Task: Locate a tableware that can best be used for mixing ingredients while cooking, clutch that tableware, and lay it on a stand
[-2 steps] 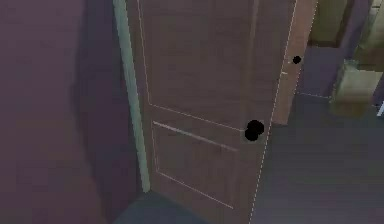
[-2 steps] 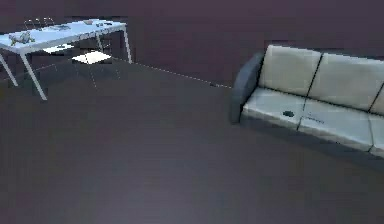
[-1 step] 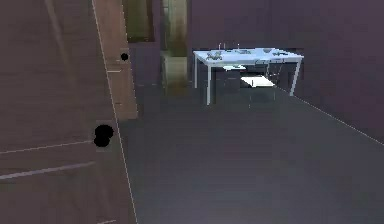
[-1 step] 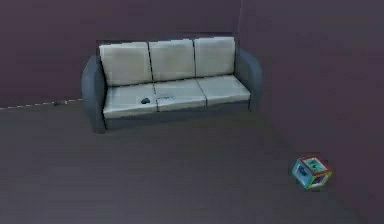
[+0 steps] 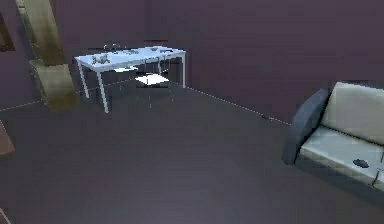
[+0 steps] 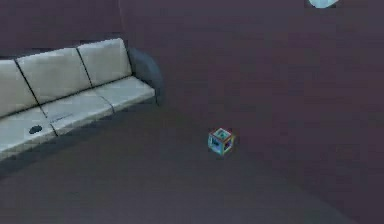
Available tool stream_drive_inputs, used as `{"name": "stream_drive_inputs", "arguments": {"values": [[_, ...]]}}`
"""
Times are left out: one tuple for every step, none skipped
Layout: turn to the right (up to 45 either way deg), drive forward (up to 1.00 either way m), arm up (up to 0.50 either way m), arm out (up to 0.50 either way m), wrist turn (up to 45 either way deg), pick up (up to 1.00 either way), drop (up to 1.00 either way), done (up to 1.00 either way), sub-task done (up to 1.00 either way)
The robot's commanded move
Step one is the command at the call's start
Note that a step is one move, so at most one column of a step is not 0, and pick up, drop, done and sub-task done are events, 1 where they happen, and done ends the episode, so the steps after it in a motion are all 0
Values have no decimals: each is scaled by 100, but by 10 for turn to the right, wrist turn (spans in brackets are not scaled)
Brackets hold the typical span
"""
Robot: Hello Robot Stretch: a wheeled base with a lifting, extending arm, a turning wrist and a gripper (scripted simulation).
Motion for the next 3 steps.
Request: {"name": "stream_drive_inputs", "arguments": {"values": [[0,100,0,0,0,0,0,0,0],[0,100,0,0,0,0,0,0,0],[0,100,0,0,0,0,0,0,0]]}}
